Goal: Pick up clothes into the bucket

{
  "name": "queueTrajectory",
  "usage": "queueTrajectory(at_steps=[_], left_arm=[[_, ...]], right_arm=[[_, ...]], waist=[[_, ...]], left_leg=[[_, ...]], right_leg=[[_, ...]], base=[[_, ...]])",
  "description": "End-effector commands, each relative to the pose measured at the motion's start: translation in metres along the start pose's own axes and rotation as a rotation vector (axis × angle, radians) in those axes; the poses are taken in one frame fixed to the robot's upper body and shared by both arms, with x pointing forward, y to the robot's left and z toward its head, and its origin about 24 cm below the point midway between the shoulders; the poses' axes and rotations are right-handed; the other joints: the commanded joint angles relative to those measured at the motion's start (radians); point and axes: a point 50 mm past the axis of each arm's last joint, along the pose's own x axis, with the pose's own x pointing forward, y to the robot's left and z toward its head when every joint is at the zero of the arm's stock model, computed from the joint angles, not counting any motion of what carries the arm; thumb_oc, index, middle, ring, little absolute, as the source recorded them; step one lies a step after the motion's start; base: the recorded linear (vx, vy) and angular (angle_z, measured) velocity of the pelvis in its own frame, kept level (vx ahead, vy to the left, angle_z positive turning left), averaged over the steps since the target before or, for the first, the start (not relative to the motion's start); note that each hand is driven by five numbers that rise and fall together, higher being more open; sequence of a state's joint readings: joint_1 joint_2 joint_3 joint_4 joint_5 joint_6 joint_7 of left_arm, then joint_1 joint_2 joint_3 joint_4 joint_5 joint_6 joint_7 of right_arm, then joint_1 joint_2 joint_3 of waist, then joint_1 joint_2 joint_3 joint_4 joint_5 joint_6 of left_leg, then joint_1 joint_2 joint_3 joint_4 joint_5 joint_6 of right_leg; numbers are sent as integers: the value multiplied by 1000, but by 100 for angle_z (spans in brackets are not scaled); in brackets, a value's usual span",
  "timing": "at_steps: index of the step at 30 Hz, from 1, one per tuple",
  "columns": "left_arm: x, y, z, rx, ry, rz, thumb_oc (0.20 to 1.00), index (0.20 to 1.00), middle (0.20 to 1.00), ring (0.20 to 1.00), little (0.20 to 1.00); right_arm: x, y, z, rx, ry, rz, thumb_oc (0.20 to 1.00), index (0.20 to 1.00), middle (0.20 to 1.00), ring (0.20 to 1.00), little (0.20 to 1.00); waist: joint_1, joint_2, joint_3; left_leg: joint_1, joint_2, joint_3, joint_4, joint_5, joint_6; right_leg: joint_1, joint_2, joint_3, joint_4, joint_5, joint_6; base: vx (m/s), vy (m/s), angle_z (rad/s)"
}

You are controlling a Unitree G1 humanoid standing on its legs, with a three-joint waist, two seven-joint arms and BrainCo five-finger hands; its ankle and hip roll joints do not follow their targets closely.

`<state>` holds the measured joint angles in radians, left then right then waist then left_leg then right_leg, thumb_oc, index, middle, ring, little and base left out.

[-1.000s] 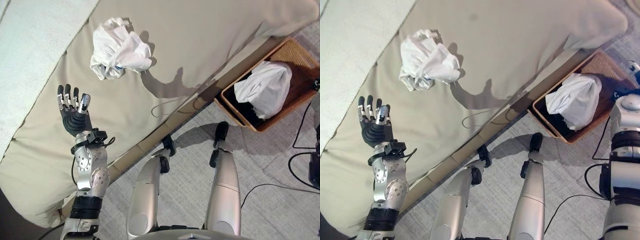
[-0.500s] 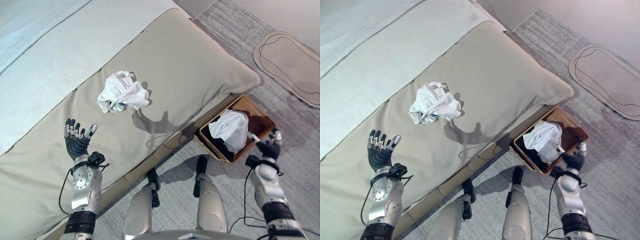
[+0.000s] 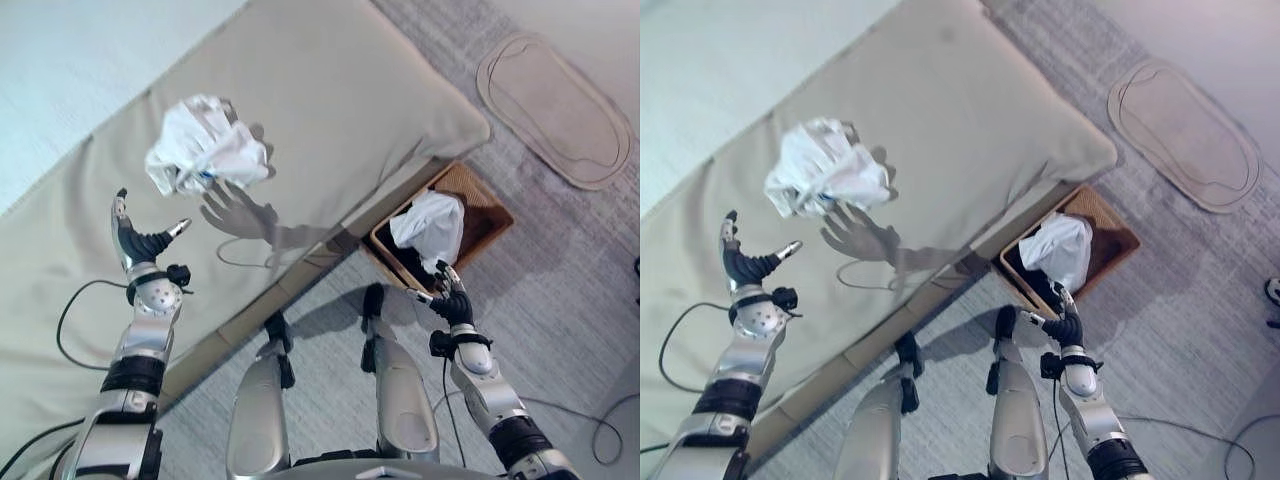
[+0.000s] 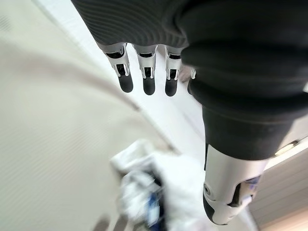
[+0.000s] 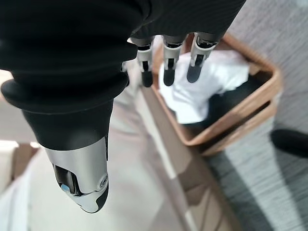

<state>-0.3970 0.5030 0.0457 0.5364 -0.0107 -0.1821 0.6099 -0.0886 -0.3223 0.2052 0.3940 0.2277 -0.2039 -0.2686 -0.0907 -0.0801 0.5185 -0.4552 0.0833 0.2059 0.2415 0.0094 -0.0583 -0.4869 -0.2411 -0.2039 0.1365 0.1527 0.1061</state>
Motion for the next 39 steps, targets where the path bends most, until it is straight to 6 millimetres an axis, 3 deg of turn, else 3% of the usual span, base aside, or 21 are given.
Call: queueTrajectory(at_steps=[1, 3, 4, 6, 7, 8, 9, 14, 18, 19, 20, 27, 32, 34, 37, 39], left_arm=[[18, 19, 26, 66, -150, 109, 1000, 1000, 1000, 1000, 1000], [21, 20, 34, 68, -183, 122, 1000, 1000, 1000, 1000, 1000], [25, 24, 41, 86, -215, 133, 1000, 1000, 1000, 1000, 1000], [42, 36, 69, 120, -325, 185, 1000, 1000, 1000, 1000, 1000], [42, 36, 70, 119, -327, 186, 1000, 1000, 1000, 1000, 1000], [53, 45, 91, 131, -396, 229, 1000, 1000, 1000, 1000, 1000], [54, 45, 92, 130, -398, 230, 1000, 1000, 1000, 1000, 1000], [74, 61, 144, 187, -561, 336, 1000, 1000, 1000, 1000, 1000], [82, 74, 182, 227, -680, 420, 1000, 1000, 1000, 1000, 1000], [82, 74, 182, 227, -681, 420, 1000, 1000, 1000, 1000, 1000], [84, 81, 198, 250, -728, 455, 1000, 1000, 1000, 1000, 1000], [88, 91, 254, 381, -907, 441, 1000, 1000, 1000, 1000, 1000], [100, 89, 274, 555, -920, 390, 1000, 1000, 1000, 1000, 1000], [100, 88, 277, 556, -925, 389, 1000, 1000, 1000, 1000, 1000], [121, 92, 273, 645, -772, 319, 1000, 1000, 1000, 1000, 1000], [123, 93, 274, 647, -753, 306, 1000, 1000, 1000, 1000, 1000]], right_arm=[[1, -3, 26, 20, -143, -36, 1000, 1000, 1000, 1000, 1000], [3, -4, 29, 24, -153, -51, 1000, 1000, 1000, 1000, 1000], [5, -6, 32, 22, -167, -58, 1000, 1000, 1000, 1000, 1000], [10, -9, 45, 35, -218, -74, 1000, 1000, 1000, 1000, 1000], [10, -9, 45, 36, -219, -75, 1000, 1000, 1000, 1000, 1000], [12, -12, 52, 26, -254, -89, 1000, 1000, 1000, 1000, 1000], [12, -12, 53, 28, -256, -90, 1000, 1000, 1000, 1000, 1000], [12, -25, 53, 27, -261, -161, 1000, 1000, 1000, 1000, 1000], [13, -28, 51, 33, -260, -184, 1000, 1000, 1000, 1000, 1000], [13, -28, 51, 33, -260, -184, 1000, 1000, 1000, 1000, 1000], [12, -30, 49, 35, -257, -190, 1000, 1000, 1000, 1000, 1000], [15, -35, 46, 46, -244, -171, 1000, 1000, 1000, 1000, 1000], [17, -34, 49, 65, -256, -142, 1000, 1000, 1000, 1000, 1000], [17, -33, 49, 70, -256, -143, 1000, 1000, 1000, 1000, 1000], [19, -34, 50, 82, -251, -129, 1000, 1000, 1000, 1000, 1000], [19, -34, 51, 89, -258, -128, 1000, 1000, 1000, 1000, 1000]], waist=[[9, -17, 1], [11, -17, 1], [15, -15, 1], [11, -20, 1], [11, -21, 1], [6, -28, 1], [7, -28, 1], [-9, -22, 1], [-20, -19, 1], [-19, -19, 1], [-24, -16, 1], [-39, -1, 1], [-54, 2, 1], [-51, -1, 1], [-67, -1, 1], [-67, -2, 1]], left_leg=[[-142, 34, -98, 111, -7, -28], [-191, 34, -105, 136, -13, -29], [-211, 39, -114, 152, -42, -37], [-327, 42, -125, 189, -48, -38], [-331, 42, -125, 191, -49, -38], [-407, 40, -131, 214, -51, -35], [-412, 40, -132, 217, -52, -35], [-527, 36, -138, 243, -56, -32], [-565, 37, -133, 245, -55, -31], [-565, 37, -133, 245, -55, -31], [-569, 37, -129, 243, -55, -31], [-542, 33, -125, 223, -55, -27], [-539, 35, -116, 219, -50, -28], [-540, 35, -116, 218, -50, -28], [-549, 37, -107, 219, -50, -26], [-555, 38, -106, 219, -49, -26]], right_leg=[[-85, -104, 23, 132, -23, 85], [-126, -107, 23, 150, -27, 84], [-141, -103, 28, 167, -52, 94], [-247, -106, 34, 194, -51, 97], [-251, -106, 34, 196, -51, 97], [-317, -108, 41, 204, -43, 101], [-322, -108, 42, 207, -44, 101], [-439, -126, 46, 235, -34, 110], [-478, -134, 54, 223, -12, 122], [-478, -134, 54, 223, -12, 122], [-482, -136, 53, 215, -4, 126], [-462, -139, 53, 189, 12, 136], [-456, -137, 54, 168, 24, 139], [-457, -137, 53, 167, 25, 139], [-460, -135, 54, 146, 42, 144], [-464, -134, 54, 141, 47, 145]], base=[[-84, 31, 18], [-15, 15, 17], [18, 0, 14], [-36, 20, 9], [-79, 38, 2], [-36, 16, 2], [-39, 18, 5], [-2, 35, 5], [4, 49, 0], [1, 49, -2], [4, 39, -6], [2, 11, -1], [0, 0, 0], [-2, 10, -2], [1, 19, -3], [14, 9, -7]])
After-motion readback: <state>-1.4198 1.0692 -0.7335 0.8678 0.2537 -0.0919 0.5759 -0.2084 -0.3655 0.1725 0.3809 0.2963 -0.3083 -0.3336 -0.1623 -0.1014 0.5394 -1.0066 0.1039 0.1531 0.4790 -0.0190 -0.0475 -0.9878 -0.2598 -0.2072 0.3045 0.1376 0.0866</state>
